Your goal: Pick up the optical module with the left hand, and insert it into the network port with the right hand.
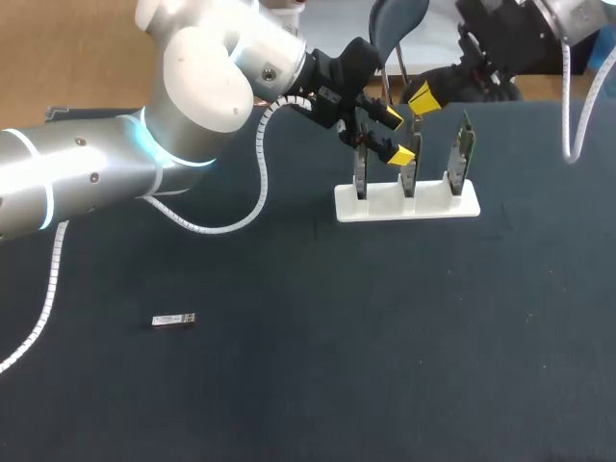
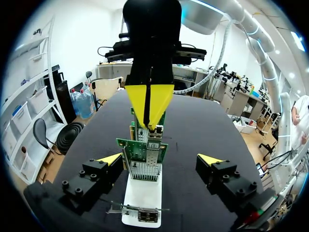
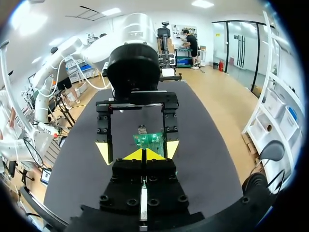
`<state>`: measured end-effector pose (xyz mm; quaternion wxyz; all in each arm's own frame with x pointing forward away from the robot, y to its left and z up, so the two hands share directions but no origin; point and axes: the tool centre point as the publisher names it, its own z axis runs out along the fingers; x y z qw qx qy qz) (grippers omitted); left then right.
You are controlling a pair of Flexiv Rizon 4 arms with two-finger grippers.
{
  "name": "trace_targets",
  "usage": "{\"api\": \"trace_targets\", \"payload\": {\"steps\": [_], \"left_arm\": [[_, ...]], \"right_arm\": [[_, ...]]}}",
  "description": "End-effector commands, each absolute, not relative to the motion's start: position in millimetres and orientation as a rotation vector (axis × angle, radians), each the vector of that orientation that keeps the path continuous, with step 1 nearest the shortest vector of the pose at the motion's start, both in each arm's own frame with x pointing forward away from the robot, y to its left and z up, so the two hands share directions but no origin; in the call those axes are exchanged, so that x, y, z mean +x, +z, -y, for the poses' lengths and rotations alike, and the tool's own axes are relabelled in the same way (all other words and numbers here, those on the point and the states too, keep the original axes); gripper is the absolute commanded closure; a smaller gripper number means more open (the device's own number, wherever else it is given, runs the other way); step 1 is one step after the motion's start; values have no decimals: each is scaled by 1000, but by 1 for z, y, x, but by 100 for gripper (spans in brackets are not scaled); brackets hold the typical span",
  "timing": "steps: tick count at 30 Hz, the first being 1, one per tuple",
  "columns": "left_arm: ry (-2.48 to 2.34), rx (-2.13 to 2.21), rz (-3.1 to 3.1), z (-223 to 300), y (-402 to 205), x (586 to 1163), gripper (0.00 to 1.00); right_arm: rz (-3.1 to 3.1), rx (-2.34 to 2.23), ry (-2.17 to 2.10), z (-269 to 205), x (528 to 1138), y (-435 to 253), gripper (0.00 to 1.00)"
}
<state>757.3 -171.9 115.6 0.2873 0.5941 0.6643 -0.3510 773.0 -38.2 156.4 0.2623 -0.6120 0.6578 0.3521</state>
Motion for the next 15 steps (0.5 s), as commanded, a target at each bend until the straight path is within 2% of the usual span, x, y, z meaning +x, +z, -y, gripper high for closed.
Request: {"api": "trace_targets", "payload": {"steps": [1,15], "left_arm": [[-938,1592,-1781,173,116,759,0],[-938,1592,-1781,173,116,759,0]], "right_arm": [[-1788,-1651,964,37,775,150,100],[-1825,-1649,995,37,776,135,100]]}}
